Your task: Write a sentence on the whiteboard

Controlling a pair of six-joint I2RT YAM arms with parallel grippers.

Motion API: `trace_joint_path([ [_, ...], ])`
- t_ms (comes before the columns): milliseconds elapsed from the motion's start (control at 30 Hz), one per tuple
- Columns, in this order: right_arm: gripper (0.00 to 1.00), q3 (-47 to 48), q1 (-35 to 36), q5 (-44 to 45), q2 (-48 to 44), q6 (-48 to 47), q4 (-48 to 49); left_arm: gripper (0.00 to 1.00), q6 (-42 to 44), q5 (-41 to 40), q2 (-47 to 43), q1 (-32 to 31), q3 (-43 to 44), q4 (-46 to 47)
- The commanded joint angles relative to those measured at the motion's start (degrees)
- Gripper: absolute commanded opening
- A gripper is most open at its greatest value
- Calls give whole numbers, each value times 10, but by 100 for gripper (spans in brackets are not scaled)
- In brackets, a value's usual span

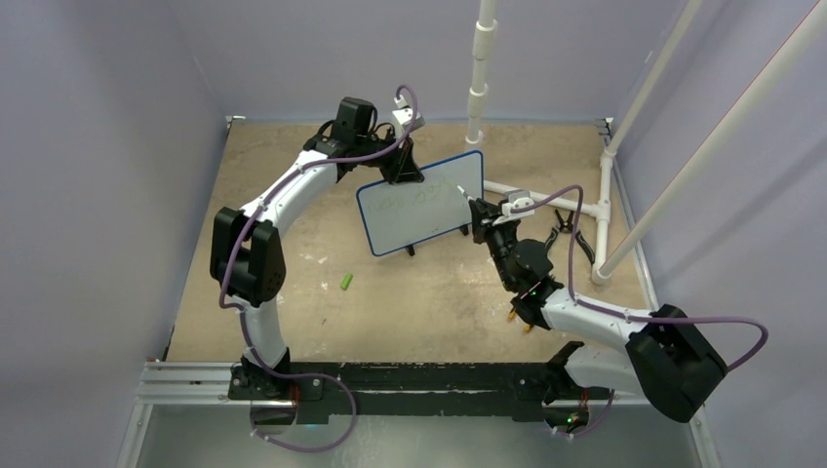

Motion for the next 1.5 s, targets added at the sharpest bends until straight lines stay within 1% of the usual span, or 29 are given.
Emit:
trace_joint_path([
  [0,0,14,0,23,8,-9,34,0,14,-1,-21,-3,-8,20],
  [433,0,36,-6,35,42,-32,78,0,16,1,-18,-3,-8,19],
  [633,0,41,-9,35,59,-32,81,0,16,2,-17,-3,-8,18],
  [1267,0,33,-10,41,71,14,2,0,15,2,-20,-3,-7,19],
  [1467,0,32,-11,46,60,13,0,0,14,3,-22,-3,-8,21],
])
